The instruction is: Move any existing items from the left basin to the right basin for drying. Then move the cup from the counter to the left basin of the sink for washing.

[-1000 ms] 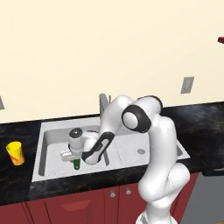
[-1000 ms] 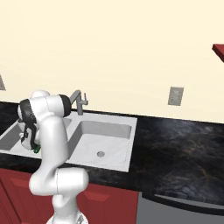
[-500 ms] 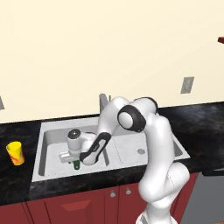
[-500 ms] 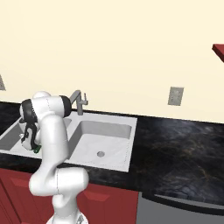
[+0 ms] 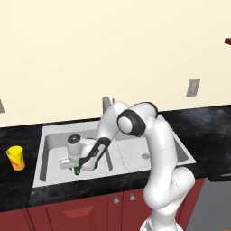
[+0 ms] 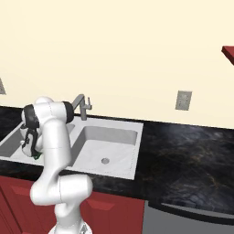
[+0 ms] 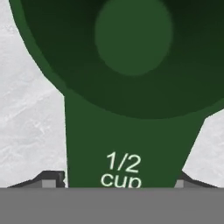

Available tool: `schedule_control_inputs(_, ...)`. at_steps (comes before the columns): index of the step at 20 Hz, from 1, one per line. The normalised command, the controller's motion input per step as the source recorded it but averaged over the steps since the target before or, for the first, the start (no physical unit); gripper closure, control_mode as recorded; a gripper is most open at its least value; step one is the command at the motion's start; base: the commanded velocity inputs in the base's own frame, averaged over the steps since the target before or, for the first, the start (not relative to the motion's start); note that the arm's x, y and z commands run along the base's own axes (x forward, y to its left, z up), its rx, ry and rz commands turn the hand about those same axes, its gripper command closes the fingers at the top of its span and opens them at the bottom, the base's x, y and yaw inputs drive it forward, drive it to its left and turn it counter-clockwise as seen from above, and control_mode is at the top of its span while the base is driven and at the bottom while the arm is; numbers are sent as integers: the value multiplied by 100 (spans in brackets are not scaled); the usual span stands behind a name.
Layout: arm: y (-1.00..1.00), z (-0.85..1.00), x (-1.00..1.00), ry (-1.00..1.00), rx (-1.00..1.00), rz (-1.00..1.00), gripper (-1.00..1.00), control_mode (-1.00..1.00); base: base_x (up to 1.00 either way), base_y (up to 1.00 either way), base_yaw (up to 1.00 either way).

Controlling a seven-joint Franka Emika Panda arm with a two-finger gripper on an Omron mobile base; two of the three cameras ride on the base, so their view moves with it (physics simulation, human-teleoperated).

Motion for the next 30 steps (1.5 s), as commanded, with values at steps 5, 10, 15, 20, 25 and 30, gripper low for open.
schedule_control_inputs(5, 0, 0, 0, 0, 0, 0, 100, -100, 0, 0, 0)
schedule_control_inputs(10, 0, 0, 0, 0, 0, 0, 100, -100, 0, 0, 0)
schedule_control_inputs(15, 0, 20, 0, 0, -3, -7, 100, -100, 0, 0, 0)
schedule_control_inputs(20, 0, 40, -1, -2, -3, -9, 100, -100, 0, 0, 0)
schedule_control_inputs(25, 0, 47, -2, -1, -2, -10, 100, -100, 0, 0, 0)
schedule_control_inputs(30, 0, 45, -3, 0, 0, -11, 100, -100, 0, 0, 0)
